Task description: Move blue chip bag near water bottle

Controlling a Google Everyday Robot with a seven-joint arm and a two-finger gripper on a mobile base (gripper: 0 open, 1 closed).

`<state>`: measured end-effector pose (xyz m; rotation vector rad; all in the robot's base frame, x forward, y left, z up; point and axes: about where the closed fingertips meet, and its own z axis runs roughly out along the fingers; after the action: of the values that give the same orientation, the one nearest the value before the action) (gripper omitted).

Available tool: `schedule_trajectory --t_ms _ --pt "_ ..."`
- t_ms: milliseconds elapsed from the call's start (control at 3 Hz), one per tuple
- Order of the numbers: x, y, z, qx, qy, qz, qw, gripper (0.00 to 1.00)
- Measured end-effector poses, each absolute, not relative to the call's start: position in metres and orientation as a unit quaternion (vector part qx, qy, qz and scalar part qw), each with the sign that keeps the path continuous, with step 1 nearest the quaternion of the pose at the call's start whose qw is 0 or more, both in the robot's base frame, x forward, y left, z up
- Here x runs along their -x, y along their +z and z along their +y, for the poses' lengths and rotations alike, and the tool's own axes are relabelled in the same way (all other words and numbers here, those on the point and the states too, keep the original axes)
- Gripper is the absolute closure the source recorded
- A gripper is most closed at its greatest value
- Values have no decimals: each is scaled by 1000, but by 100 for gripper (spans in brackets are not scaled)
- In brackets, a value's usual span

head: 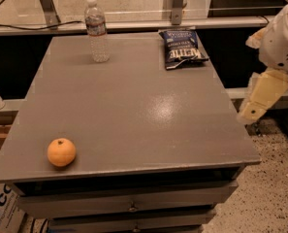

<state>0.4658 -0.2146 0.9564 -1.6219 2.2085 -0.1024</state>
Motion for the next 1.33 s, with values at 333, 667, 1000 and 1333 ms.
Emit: schedule_trajectory --t_ms 333,667,1000,1333 --pt "-512 932 -224 540 -23 811 222 0" --pt "-566 909 -236 497 -1 831 250 0" --pt "-619 893 -241 461 15 840 284 0" --pt "-664 879 -236 436 32 842 318 0"
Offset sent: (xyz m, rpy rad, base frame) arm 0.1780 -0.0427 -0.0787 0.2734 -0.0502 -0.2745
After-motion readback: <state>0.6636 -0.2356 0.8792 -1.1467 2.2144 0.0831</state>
